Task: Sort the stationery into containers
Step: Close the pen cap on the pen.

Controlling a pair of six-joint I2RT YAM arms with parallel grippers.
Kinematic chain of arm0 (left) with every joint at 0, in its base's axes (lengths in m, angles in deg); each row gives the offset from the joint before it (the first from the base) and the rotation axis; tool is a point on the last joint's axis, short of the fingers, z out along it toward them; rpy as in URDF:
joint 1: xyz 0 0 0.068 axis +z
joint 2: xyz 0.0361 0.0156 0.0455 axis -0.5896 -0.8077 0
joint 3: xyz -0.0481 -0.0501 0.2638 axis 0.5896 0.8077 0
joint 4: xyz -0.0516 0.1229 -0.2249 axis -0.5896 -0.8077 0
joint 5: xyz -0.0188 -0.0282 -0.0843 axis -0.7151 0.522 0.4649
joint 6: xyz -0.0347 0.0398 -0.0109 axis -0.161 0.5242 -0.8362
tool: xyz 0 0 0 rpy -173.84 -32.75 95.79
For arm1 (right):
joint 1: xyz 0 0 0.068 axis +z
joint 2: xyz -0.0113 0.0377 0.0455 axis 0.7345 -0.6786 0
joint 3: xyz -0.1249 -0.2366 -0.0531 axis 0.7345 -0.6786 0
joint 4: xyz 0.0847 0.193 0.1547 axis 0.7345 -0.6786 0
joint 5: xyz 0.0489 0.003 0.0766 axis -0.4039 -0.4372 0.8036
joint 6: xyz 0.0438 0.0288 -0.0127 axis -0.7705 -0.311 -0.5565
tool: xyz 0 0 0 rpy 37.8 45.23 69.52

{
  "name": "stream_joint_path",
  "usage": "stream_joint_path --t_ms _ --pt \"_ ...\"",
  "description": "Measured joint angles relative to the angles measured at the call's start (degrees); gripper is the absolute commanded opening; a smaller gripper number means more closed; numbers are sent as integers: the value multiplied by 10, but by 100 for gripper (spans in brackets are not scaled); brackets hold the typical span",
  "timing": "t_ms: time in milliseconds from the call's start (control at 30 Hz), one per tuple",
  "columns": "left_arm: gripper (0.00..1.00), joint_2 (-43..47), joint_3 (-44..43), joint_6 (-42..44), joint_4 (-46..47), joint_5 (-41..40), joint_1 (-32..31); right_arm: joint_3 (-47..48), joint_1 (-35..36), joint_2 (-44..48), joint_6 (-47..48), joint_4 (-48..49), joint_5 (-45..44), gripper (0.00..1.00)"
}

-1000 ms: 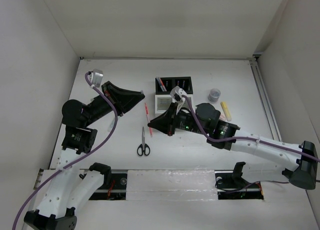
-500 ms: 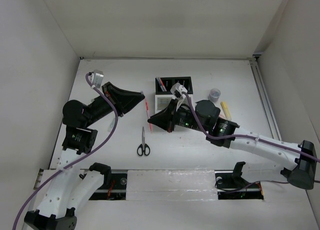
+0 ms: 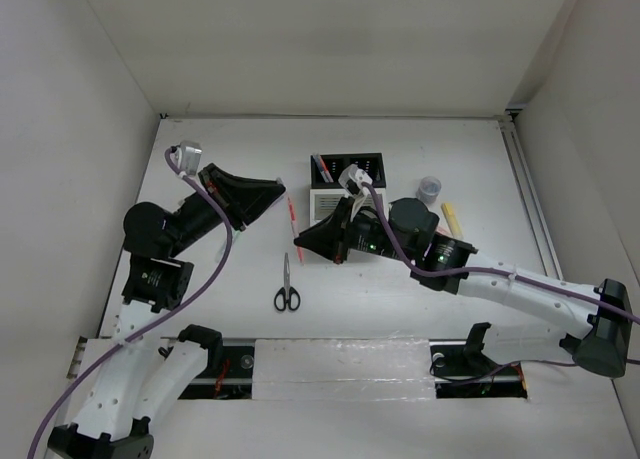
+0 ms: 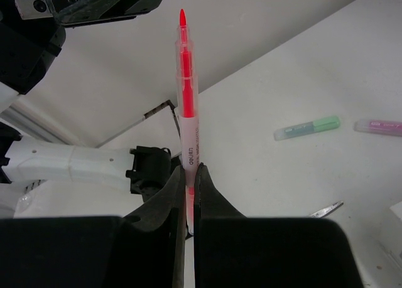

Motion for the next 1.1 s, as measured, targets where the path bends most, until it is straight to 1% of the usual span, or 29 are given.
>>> stream_joint_path --t_ms 167,1100 --pt "0 7 0 3 -6 -14 0 1 0 -1 0 0 2 0" --pt "0 0 0 6 -4 -12 0 39 -8 -34 4 -1 13 0"
